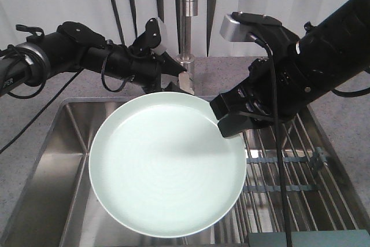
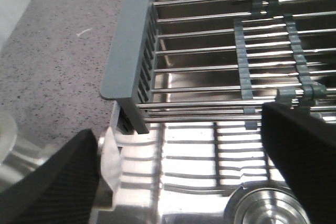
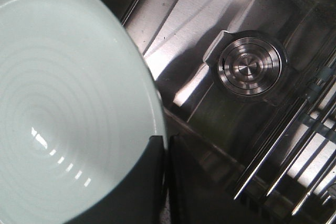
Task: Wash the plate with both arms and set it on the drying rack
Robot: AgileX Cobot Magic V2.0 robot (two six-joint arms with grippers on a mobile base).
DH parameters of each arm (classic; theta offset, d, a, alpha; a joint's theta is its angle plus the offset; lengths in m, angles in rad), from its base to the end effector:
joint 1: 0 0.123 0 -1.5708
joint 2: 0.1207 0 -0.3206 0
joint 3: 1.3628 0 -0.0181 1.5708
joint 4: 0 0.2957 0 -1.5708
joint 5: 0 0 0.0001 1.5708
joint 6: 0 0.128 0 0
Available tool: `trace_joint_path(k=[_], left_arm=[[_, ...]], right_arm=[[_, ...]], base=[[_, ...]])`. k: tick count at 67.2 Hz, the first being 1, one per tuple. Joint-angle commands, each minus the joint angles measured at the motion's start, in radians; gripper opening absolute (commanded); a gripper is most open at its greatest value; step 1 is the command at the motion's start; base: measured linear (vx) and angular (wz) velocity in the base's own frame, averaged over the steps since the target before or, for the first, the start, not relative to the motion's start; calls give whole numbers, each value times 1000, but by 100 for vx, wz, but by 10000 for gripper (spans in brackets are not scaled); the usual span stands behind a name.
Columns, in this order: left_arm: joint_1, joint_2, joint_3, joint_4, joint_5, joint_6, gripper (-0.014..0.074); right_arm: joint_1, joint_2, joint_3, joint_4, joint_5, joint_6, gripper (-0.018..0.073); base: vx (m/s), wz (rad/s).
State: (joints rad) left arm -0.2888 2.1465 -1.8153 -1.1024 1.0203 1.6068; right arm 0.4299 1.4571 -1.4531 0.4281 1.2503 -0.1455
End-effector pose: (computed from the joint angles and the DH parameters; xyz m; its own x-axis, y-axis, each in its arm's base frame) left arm 0.4995 -0.2500 0.2511 -0.0426 0.5008 -0.8645 0.9826 0.1777 0.0545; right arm 0.2923 0.1895 0.3794 -0.8236 -0.3804 -0.4207 -0.5356 0.7655 0.3565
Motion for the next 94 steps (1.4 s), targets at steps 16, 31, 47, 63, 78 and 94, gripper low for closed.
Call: trace_joint_path(k=[16, 31, 47, 63, 78, 94], left_arm=[[-5, -68, -32, -45, 90, -52, 590], [-4, -163, -32, 113, -1, -324, 590], [-4, -301, -32, 412, -34, -780, 590], [-4, -441, -31, 844, -20, -1267, 590], [-4, -597, 126, 1006, -63, -1407, 590], [-4, -782, 389, 1053, -169, -1477, 590]], right_arm=[[-1, -39, -26, 28, 26, -8, -4], [-1, -39, -26, 28, 26, -8, -4], [-1, -39, -26, 28, 26, -8, -4], [-1, -39, -26, 28, 26, -8, -4], [-1, -39, -26, 28, 26, -8, -4], [-1, -39, -26, 28, 26, -8, -4]], base=[[0, 0], [0, 0], [0, 0], [0, 0], [0, 0], [0, 0]])
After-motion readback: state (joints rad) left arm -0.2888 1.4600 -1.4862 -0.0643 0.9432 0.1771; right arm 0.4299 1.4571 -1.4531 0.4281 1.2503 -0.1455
